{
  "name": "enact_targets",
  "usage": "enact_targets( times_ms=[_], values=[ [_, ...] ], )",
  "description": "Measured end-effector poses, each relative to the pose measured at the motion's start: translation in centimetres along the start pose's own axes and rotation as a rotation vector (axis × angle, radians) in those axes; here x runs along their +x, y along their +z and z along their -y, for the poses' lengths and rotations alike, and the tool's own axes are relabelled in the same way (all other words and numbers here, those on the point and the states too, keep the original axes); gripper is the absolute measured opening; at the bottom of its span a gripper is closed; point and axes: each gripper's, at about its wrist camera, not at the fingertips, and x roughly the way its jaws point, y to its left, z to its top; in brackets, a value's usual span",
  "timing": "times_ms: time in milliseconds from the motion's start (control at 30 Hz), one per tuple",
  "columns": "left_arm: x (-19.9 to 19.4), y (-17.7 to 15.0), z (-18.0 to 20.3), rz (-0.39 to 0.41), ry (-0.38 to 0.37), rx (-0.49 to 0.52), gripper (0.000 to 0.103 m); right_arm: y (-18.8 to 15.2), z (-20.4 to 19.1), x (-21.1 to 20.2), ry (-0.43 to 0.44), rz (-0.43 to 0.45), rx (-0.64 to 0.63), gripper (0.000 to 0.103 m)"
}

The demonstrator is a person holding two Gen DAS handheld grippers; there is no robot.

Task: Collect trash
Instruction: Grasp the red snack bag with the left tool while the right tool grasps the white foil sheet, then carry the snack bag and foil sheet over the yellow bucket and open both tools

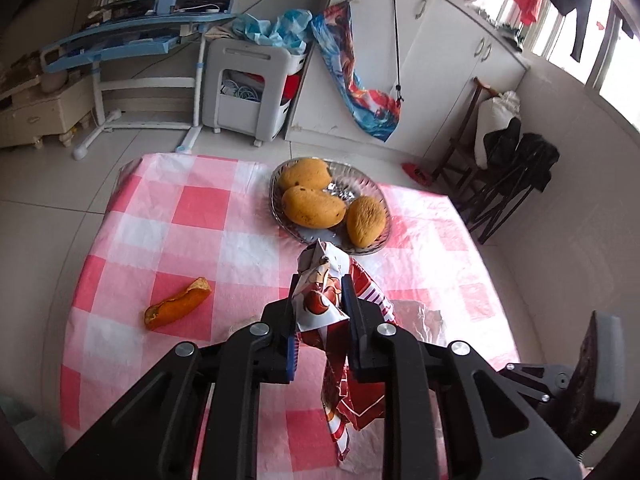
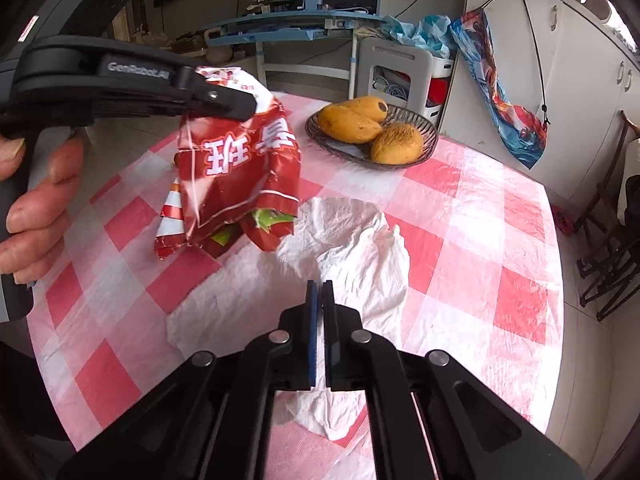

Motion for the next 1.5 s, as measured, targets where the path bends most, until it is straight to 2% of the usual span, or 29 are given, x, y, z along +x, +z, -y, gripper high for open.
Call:
enact_targets(
  times_ms=[67,200,400,667,900,1100,1500],
  values=[
    [-2.7,-0.3,-0.9,0.034,-0.028,-0.042,0.018,-0.3,-0.3,-1.0,0.006,0.018,0.007,0.003],
    [-7.6,-2.3,-3.2,0.07,-0.028,-0.095,0.018,-0.9,-1.7,-3.8,0.031,0.052,0.003,0.003],
    [-10.4,-8.0,-6.3,-0.019,0.057,-0.156,0.018,-2.6,-5.1,-8.0,0.129,0.133,-0.009,0.003],
    [-14.2,-13.9,-5.5,-0.045,0.101,-0.111,0.019,-6.4,-11.3,-12.4,0.264,0.164,-0.131,0.003],
    [-16.9,-17.5,-4.0,-0.042,0.138,-0.069,0.019,-9.2,-13.7,-14.8,0.348,0.174,-0.175,0.003],
    [-18.4,-19.3,-3.1,-0.035,0.183,-0.021,0.019,-10.7,-15.0,-15.2,0.414,0.154,-0.183,0.003],
    [-20.1,-21.6,-2.1,-0.035,0.22,0.026,0.02,-13.3,-17.9,-13.8,0.471,0.034,-0.275,0.003]
  ],
)
